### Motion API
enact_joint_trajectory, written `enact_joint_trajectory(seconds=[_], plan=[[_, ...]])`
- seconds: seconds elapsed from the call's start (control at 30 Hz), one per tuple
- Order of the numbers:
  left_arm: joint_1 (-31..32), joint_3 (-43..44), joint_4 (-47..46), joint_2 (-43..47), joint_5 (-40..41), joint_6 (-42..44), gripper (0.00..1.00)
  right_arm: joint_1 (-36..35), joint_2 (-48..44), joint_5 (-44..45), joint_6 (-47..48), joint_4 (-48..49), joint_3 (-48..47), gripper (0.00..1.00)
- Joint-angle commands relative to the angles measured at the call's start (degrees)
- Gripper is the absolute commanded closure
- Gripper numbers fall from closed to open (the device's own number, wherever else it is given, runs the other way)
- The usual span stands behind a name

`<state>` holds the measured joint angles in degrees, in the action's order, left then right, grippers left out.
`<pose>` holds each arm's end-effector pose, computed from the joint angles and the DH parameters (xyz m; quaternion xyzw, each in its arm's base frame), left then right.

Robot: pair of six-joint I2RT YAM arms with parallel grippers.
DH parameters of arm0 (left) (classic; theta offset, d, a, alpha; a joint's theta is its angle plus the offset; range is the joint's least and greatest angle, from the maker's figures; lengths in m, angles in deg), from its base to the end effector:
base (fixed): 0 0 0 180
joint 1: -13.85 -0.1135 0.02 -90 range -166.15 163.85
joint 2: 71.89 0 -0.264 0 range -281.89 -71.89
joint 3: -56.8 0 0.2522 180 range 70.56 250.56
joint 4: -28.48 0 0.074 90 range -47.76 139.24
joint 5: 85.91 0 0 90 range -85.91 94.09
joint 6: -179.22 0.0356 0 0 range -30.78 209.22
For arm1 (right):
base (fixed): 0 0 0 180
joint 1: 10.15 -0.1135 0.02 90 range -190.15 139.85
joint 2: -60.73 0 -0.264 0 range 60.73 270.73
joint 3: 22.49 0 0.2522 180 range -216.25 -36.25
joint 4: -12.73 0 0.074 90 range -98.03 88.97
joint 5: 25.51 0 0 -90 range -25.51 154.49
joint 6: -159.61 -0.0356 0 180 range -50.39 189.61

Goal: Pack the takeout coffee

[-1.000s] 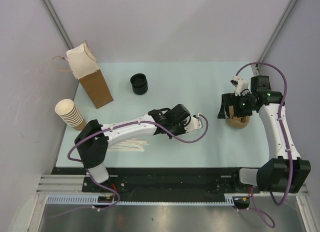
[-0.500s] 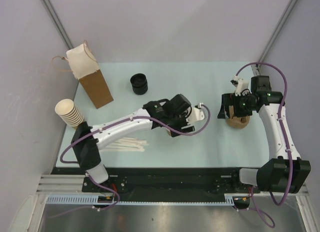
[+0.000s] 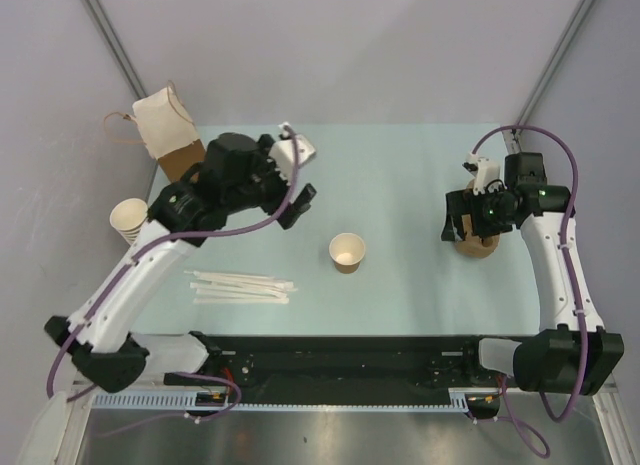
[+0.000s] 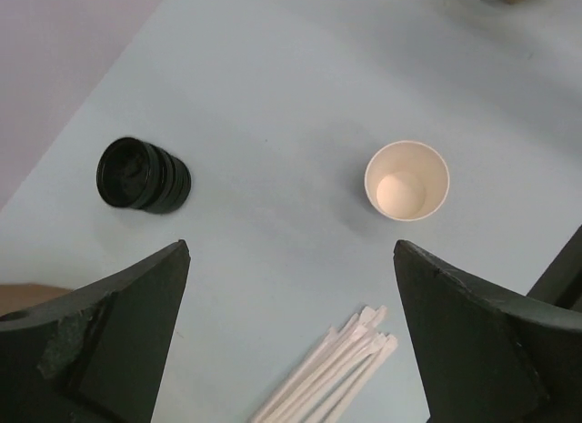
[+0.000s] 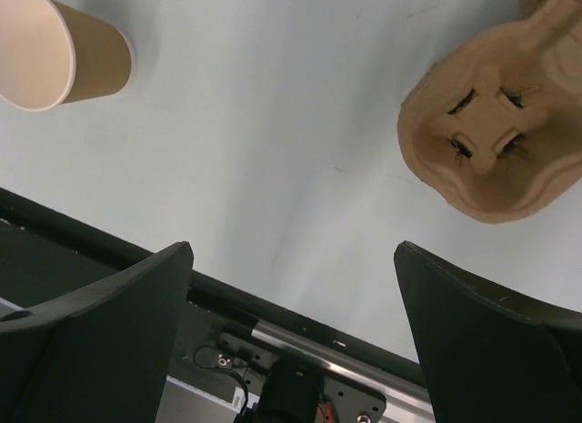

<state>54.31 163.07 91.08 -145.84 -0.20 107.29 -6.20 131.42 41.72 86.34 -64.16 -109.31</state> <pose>0.1921 -0.1673 0.4468 0.4399 0.7469 -0.1284 0.4818 0.2276 -0.0019 0.3395 -0.1551 0.9371 0.1435 0.2777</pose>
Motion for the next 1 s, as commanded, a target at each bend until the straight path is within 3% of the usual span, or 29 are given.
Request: enact_joint_trajectory(seconds=[0.0,0.1,0.23,0.33,0.47,0.53,0.67,0.77,0.97], plan=[[-6.0,-10.7,-6.8,9.1,-5.4,-9.2,0.0,0.5,-1.4,3.5,1.2,-1.2,-2.7,0.0],[-8.7,-19.1,-11.3,12.5,-6.3,-10.1,0.0,0.5,-0.6,3.3,0.7,-1.2,-3.1,0.0],[-11.5,-18.2,-9.6,7.3,-4.8,-10.8,0.01,-1.0,1.2,2.5,-1.0,-0.8,-3.3,0.0],[-16.1,-13.0,-8.8,1.5,-8.7,-10.5,0.0,-3.2,2.1,2.8,-2.7,0.2,-3.3,0.0],[-18.6,3.1,-1.5,-11.1,-10.2,-7.4,0.03,-3.8,3.0,2.8,-4.2,1.5,-3.3,0.0],[-20.9,7.3,0.2,-15.4,-13.4,-6.6,0.1,-3.8,3.4,3.4,-4.1,1.6,-3.3,0.0],[-22.0,16.5,2.0,-25.5,-14.3,-5.9,0.32,-3.7,3.9,2.7,-3.9,1.6,-3.3,0.0],[-22.4,20.4,1.3,-29.3,-12.5,-5.7,0.41,-3.8,4.4,2.3,-3.9,1.7,-3.3,0.0],[-23.2,25.5,-0.4,-37.2,-10.6,-6.5,0.49,-3.8,5.8,2.0,-4.1,2.0,-3.4,0.0]])
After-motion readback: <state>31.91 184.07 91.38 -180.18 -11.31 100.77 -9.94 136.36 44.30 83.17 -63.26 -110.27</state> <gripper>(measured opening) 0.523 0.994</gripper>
